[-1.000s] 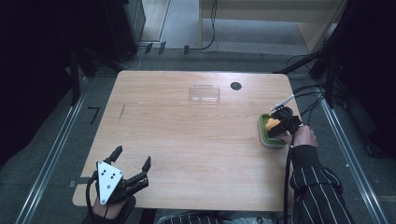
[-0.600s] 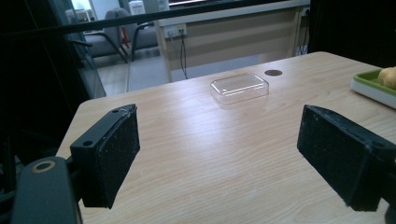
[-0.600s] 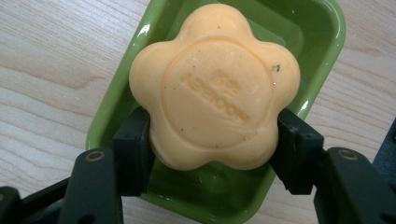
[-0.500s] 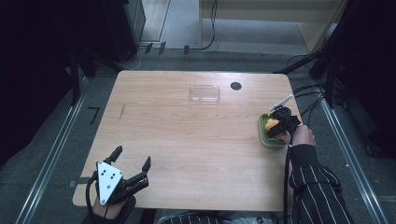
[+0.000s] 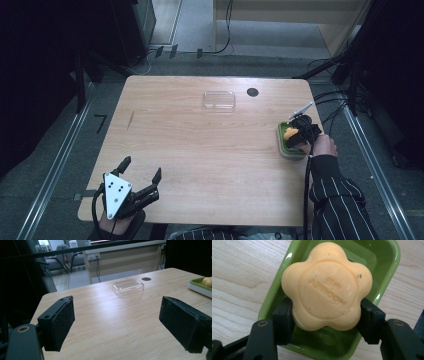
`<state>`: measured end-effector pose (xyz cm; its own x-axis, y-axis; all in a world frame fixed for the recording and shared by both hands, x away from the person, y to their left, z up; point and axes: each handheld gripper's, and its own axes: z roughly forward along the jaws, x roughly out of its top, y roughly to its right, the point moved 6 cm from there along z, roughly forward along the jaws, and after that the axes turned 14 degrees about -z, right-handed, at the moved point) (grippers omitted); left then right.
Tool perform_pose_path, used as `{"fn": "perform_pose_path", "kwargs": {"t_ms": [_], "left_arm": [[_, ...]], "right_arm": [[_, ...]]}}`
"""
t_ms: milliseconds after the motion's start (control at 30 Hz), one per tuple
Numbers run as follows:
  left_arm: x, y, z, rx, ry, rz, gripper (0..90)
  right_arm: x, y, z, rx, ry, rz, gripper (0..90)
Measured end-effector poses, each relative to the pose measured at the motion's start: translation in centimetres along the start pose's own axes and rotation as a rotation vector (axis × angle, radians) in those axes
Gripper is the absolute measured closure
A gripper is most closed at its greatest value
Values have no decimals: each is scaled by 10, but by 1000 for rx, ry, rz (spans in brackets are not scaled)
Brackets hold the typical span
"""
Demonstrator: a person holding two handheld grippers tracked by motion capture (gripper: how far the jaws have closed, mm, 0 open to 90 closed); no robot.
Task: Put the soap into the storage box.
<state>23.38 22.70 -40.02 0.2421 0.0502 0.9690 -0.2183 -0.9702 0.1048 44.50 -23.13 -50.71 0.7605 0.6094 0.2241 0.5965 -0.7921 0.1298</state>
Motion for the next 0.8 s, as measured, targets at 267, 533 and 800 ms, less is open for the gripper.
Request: {"fn": "perform_pose_path", "kwargs": {"t_ms": [267, 533, 800], "left_arm": [[0, 0, 0, -1, -1, 0, 136], [0, 0, 0, 0, -1, 0, 136], [0, 0, 0, 0, 0, 0, 136]], "right_arm": [[-1, -1, 2, 11, -9, 1, 392], [-1, -2, 1, 17, -11, 14, 351], [0, -1, -7, -8, 12, 9, 306]]}}
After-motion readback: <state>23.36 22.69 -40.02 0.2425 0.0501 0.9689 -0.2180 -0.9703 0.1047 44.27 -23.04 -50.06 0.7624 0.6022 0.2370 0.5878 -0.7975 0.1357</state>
